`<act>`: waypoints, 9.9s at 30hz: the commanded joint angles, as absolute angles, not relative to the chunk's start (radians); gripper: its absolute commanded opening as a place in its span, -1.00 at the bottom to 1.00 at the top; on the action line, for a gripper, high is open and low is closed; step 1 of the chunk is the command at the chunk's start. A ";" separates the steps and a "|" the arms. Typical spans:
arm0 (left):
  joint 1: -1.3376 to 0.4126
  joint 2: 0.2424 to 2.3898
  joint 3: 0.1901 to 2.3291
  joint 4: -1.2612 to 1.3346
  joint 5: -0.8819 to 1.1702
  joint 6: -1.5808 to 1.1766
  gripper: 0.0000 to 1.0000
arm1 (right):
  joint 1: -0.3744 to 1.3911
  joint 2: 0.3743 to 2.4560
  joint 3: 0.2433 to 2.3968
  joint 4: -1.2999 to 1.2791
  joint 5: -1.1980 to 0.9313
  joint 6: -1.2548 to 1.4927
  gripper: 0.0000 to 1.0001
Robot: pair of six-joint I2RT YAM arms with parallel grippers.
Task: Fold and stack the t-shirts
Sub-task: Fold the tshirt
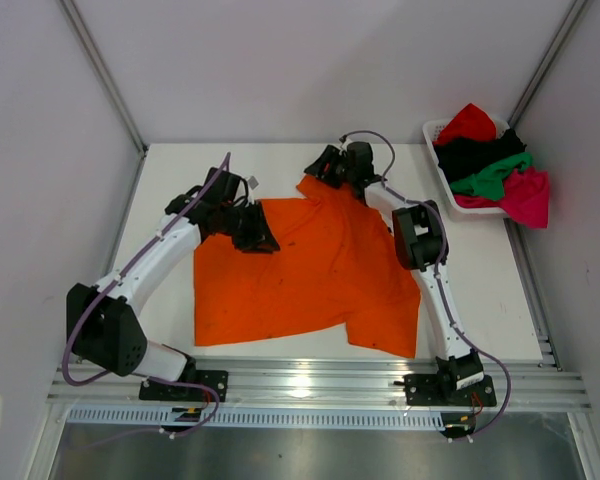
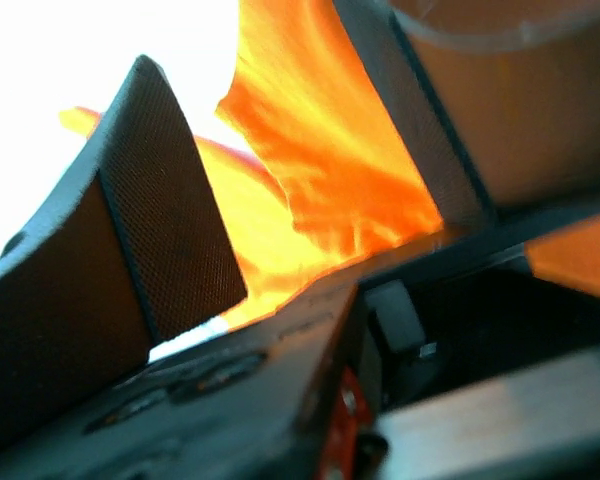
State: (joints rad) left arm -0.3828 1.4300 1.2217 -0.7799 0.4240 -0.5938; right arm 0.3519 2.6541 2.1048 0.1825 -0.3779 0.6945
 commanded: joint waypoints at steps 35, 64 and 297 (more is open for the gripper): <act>-0.472 1.408 1.138 -0.657 0.446 -0.615 -0.38 | 0.391 2.151 1.740 0.191 -0.030 0.411 0.24; -0.472 1.345 1.177 -0.721 0.403 -0.583 -0.38 | 0.449 2.029 1.305 0.017 0.270 0.716 0.24; -0.360 1.229 0.922 -0.271 0.362 -0.680 0.50 | 0.196 2.537 2.315 -0.496 0.276 1.121 0.67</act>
State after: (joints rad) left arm -0.3668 1.2766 0.9306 -0.2947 0.3546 -0.6674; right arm 0.2131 2.5278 2.3459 -0.4656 0.2966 0.9733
